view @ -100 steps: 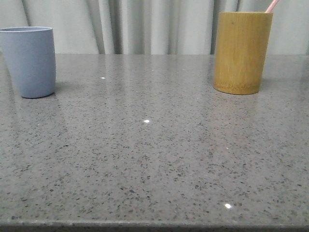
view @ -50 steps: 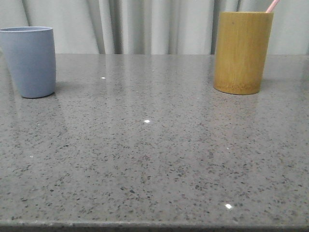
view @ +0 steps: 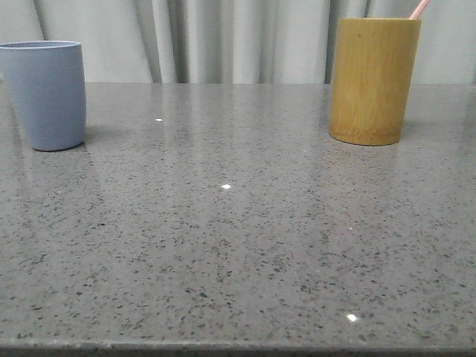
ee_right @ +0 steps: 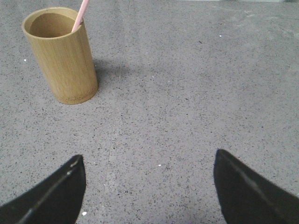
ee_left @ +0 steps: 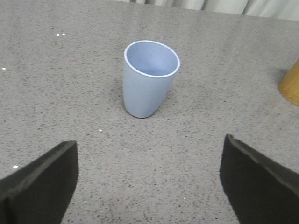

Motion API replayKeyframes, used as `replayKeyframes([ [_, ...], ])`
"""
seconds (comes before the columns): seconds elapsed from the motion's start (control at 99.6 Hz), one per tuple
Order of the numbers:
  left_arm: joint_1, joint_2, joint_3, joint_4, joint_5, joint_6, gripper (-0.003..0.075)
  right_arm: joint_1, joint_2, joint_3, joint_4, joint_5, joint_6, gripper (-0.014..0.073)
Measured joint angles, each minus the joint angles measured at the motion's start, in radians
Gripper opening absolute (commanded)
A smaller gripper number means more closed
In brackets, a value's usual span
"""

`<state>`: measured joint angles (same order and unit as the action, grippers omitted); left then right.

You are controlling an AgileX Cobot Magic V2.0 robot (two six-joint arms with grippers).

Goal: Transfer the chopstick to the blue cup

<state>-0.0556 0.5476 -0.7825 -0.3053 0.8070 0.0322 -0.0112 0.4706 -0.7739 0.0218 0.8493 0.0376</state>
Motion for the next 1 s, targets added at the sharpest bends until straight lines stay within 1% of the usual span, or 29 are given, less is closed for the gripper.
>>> replayKeyframes([
  [0.11,0.000,0.032,-0.015,-0.014,0.000,0.005,0.0620,0.000,0.000,0.000,0.000,-0.002,0.000,0.0582],
  [0.231,0.000,0.127,-0.075,-0.018,-0.001,0.040,0.0620,0.000,0.002,0.000,0.001,-0.006,0.000,0.0582],
  [0.321,0.000,0.235,-0.140,-0.020,-0.001,0.058,0.0620,0.000,0.002,0.000,0.001,-0.006,0.000,0.0582],
  [0.552,0.000,0.548,-0.369,-0.016,-0.001,0.086,0.0620,0.000,0.002,0.000,0.001,-0.009,0.000,0.0582],
  [0.723,0.000,0.755,-0.533,0.013,0.049,0.089,0.0620,0.000,0.002,0.000,0.001,-0.010,0.000,0.0582],
  [0.863,0.000,0.890,-0.619,0.035,0.092,0.089,0.0620,0.000,0.002,0.000,0.001,-0.010,0.000,0.0582],
  [1.004,0.000,0.975,-0.644,0.042,0.119,0.089,0.0620,0.000,0.002,0.000,0.001,-0.010,0.000,0.0582],
])
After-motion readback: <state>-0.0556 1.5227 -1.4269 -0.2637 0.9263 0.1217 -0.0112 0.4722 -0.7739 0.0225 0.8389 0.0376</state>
